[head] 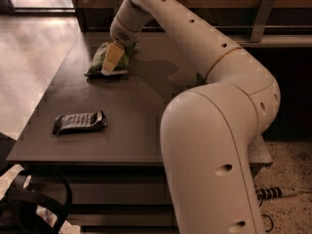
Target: Pick green jalapeno chip bag
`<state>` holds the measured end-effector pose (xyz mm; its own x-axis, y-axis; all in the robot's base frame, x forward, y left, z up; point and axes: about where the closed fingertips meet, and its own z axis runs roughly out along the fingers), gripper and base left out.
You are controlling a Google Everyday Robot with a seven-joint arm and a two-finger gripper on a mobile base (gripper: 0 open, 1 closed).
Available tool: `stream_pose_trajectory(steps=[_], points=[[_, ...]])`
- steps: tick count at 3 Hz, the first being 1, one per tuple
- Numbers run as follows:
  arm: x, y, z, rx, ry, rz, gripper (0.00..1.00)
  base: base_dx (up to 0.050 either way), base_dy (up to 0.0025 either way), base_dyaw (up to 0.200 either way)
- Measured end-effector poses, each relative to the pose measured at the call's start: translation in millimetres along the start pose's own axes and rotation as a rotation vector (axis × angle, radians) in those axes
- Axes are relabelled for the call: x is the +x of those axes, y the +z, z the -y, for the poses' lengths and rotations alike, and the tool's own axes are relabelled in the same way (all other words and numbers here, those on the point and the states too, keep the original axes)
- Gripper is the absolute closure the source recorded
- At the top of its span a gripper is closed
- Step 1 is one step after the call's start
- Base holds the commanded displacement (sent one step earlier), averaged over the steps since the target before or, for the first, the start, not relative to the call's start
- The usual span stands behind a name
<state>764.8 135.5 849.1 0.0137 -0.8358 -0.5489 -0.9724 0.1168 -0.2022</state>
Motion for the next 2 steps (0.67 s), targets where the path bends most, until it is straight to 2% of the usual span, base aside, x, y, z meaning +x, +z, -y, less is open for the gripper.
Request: stream_pose_trajectory(steps=[1, 2], points=[[0.2, 27.3, -6.2, -0.04, -0.001, -0.022, 0.18, 0.0, 0.0, 0.0], [0.5, 29.1, -6.9, -0.042, -0.001, -0.022, 0.4, 0.0, 0.0, 0.0]])
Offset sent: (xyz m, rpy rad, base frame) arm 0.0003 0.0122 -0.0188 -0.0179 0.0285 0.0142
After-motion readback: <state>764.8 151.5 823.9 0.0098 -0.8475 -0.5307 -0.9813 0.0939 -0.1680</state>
